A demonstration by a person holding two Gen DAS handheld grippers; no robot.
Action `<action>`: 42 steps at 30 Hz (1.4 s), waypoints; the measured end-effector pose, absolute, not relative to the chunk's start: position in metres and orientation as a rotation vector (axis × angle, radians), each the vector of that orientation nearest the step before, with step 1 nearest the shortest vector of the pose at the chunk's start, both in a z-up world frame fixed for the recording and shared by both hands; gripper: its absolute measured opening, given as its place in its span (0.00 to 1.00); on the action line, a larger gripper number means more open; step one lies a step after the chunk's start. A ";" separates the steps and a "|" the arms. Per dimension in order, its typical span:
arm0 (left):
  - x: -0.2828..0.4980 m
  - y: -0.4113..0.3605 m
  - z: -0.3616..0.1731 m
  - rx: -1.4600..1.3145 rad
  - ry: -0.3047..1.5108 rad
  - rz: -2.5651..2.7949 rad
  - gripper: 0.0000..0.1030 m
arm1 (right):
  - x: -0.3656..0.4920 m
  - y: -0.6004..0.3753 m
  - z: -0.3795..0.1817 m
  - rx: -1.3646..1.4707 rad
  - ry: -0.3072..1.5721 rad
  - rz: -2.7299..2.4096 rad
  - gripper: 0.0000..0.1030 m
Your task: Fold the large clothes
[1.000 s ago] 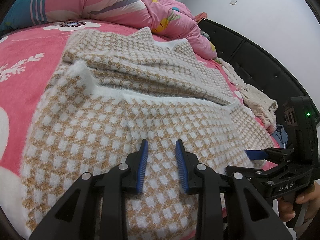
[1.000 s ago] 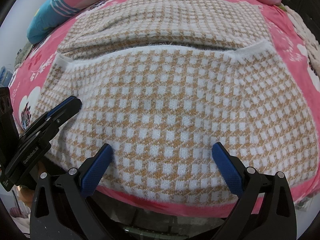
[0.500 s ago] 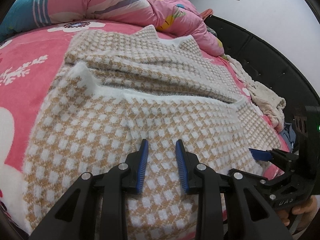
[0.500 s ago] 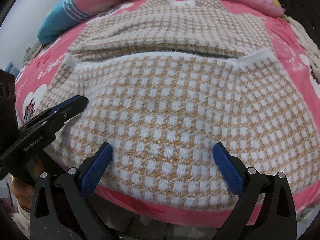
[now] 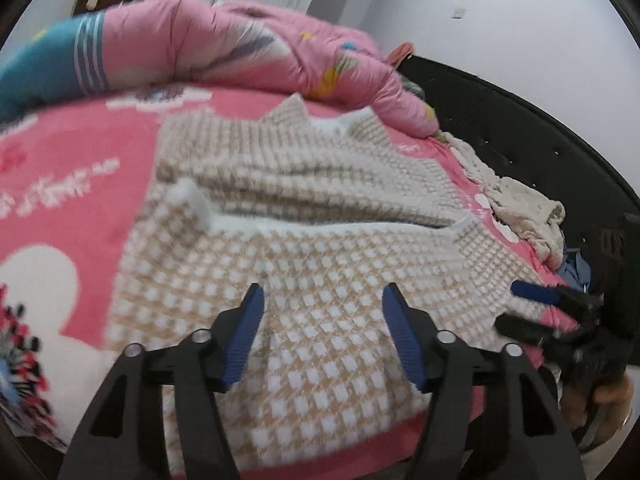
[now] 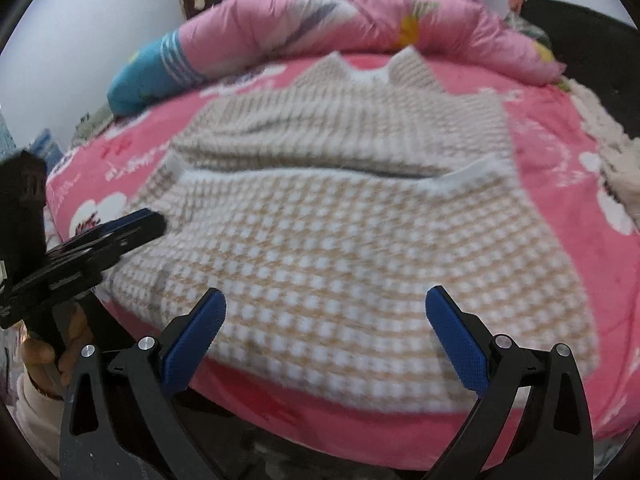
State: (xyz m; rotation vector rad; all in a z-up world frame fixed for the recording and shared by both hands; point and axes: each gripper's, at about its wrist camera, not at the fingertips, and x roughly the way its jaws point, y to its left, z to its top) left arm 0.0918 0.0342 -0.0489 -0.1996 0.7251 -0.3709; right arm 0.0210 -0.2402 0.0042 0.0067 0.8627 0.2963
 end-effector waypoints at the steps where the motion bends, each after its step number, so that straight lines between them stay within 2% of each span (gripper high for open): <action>1: 0.089 0.035 -0.047 -0.184 0.726 -0.357 0.67 | 0.014 -0.255 0.005 0.012 0.847 0.278 0.93; 3: 0.091 0.037 -0.053 -0.161 0.758 -0.312 0.70 | 0.017 -0.280 0.001 0.029 0.846 0.250 0.93; 6: 0.102 0.051 -0.079 -0.180 0.842 -0.233 0.71 | 0.024 -0.310 -0.025 0.079 0.910 0.191 0.93; 8: 0.100 0.058 -0.080 -0.203 0.814 -0.251 0.71 | 0.030 -0.329 -0.046 0.136 0.948 0.238 0.93; 13: 0.101 0.056 -0.060 -0.178 0.822 -0.223 0.71 | 0.015 -0.327 -0.010 0.100 0.888 0.272 0.93; 17: 0.112 0.042 -0.040 -0.125 0.799 -0.205 0.75 | 0.022 -0.316 0.017 0.080 0.814 0.328 0.93; 26: 0.168 0.012 -0.048 -0.014 0.929 -0.062 0.76 | 0.096 -0.265 0.012 0.138 0.827 0.357 0.93; 31: 0.186 0.007 -0.011 0.094 0.822 -0.112 0.76 | 0.145 -0.276 0.040 0.179 0.820 0.425 0.93; 33: 0.209 0.005 0.014 0.141 0.760 -0.131 0.76 | 0.171 -0.280 0.054 0.200 0.827 0.442 0.93; 37: 0.278 -0.005 0.049 0.151 0.710 -0.184 0.83 | 0.256 -0.285 0.076 0.197 0.854 0.447 0.93; 42: 0.404 -0.041 0.037 0.216 0.755 -0.206 0.83 | 0.368 -0.285 0.059 0.285 0.942 0.437 0.93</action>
